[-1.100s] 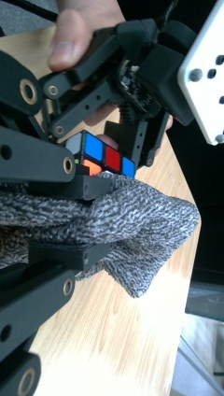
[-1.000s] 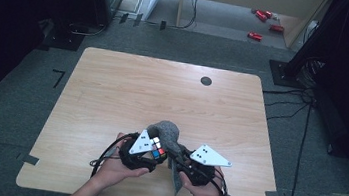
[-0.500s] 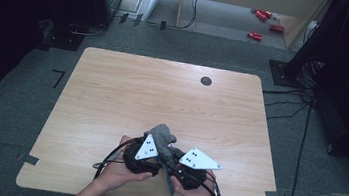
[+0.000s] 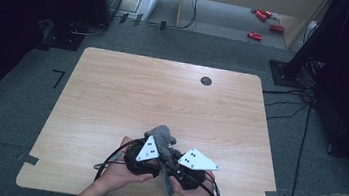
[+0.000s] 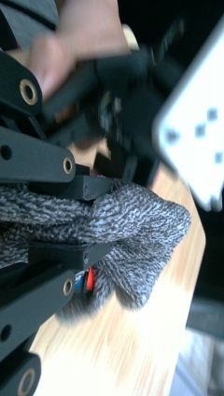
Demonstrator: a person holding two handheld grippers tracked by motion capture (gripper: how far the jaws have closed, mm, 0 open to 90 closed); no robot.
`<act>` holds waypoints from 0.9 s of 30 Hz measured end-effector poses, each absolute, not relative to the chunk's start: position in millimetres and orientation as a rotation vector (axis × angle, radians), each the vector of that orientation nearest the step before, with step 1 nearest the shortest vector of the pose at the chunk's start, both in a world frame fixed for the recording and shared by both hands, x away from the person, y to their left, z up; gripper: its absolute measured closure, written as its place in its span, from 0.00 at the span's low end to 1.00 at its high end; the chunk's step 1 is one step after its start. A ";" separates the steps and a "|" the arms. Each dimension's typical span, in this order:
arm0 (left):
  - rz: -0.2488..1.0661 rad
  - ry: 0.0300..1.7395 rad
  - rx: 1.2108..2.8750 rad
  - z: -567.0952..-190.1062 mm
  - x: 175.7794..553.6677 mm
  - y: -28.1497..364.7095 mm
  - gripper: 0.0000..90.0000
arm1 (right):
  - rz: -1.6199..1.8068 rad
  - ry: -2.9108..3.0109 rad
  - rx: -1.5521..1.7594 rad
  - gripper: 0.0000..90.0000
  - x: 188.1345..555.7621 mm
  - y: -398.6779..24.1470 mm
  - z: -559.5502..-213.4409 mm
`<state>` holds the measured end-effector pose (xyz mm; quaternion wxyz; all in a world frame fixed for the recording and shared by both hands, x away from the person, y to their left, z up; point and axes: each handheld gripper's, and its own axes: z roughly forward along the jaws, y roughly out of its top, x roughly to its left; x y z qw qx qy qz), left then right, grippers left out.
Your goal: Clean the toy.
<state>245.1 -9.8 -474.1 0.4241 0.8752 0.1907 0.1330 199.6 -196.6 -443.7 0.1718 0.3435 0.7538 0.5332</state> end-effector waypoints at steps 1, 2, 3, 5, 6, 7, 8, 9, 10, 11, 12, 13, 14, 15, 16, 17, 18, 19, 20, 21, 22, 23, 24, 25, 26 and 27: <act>0.337 0.480 2.187 -473.4 246.4 -7.5 0.39 | 1.514 2.126 0.993 0.83 201.4 -200.4 -443.7; 0.339 0.489 2.183 -472.9 247.7 -5.2 0.39 | 1.516 2.114 1.006 0.84 202.4 -203.3 -443.8; 0.337 0.499 2.178 -472.6 248.9 -3.2 0.39 | 1.516 2.112 1.011 0.84 202.7 -205.0 -443.5; 0.334 0.510 2.172 -472.8 250.1 -1.5 0.39 | 1.515 2.119 0.994 0.84 201.5 -204.0 -442.8; 0.330 0.515 2.171 -473.2 250.2 -2.0 0.39 | 1.520 2.129 0.980 0.84 199.8 -201.4 -442.6; 0.328 0.512 2.174 -473.9 250.0 -3.2 0.39 | 1.528 2.148 0.958 0.84 197.9 -197.5 -443.0; 0.327 0.505 2.179 -474.9 249.0 -5.0 0.39 | 1.530 2.169 0.930 0.84 195.3 -192.6 -443.7; 0.327 0.496 2.185 -475.8 247.6 -6.7 0.39 | 1.524 2.183 0.898 0.84 192.7 -187.2 -444.7; 0.326 0.487 2.190 -476.6 246.4 -8.0 0.39 | 1.510 2.194 0.876 0.84 190.5 -182.4 -445.5; 0.324 0.483 2.188 -477.1 245.6 -8.6 0.39 | 1.501 2.195 0.870 0.84 189.0 -178.9 -446.1; 0.321 0.480 2.187 -477.0 245.3 -8.3 0.39 | 1.499 2.191 0.871 0.84 188.8 -177.8 -446.4; 0.319 0.477 2.182 -476.7 245.3 -8.0 0.39 | 1.507 2.188 0.880 0.84 189.6 -178.8 -446.3; 0.320 0.474 2.180 -476.1 245.1 -7.7 0.39 | 1.519 2.178 0.893 0.84 191.4 -181.2 -446.1; 0.323 0.472 2.178 -475.5 244.8 -7.5 0.39 | 1.525 2.163 0.916 0.84 193.2 -184.7 -445.6; 0.328 0.469 2.179 -475.0 244.9 -6.9 0.39 | 1.526 2.142 0.937 0.84 195.7 -189.1 -445.2; 0.334 0.467 2.182 -474.3 245.6 -5.9 0.39 | 1.524 2.124 0.967 0.84 198.1 -193.9 -444.8; 0.339 0.468 2.184 -473.6 246.9 -4.4 0.39 | 1.527 2.111 0.990 0.84 200.5 -198.5 -444.7; 0.342 0.477 2.179 -473.1 248.4 -2.5 0.39 | 1.531 2.104 1.009 0.84 201.8 -202.0 -444.7; 0.344 0.486 2.176 -472.6 250.2 0.0 0.39 | 1.530 2.104 1.010 0.84 202.0 -204.0 -444.5; 0.343 0.497 2.174 -472.4 252.0 2.4 0.39 | 1.531 2.108 1.004 0.84 201.2 -203.7 -444.2; 0.341 0.513 2.168 -472.6 253.4 4.0 0.39 | 1.532 2.123 0.986 0.84 199.9 -201.9 -443.8; 0.338 0.524 2.165 -472.8 254.1 4.9 0.39 | 1.535 2.142 0.964 0.84 198.0 -198.5 -443.8; 0.340 0.524 2.167 -473.2 253.9 4.5 0.39 | 1.539 2.157 0.941 0.84 196.1 -193.9 -444.3; 0.341 0.518 2.174 -473.7 252.8 3.1 0.39 | 1.540 2.172 0.917 0.84 194.2 -189.2 -444.9; 0.336 0.511 2.173 -474.6 250.9 0.7 0.39 | 1.541 2.189 0.899 0.84 192.3 -185.1 -445.3; 0.330 0.497 2.177 -475.3 248.6 -2.0 0.39 | 1.538 2.196 0.884 0.84 191.1 -182.0 -445.5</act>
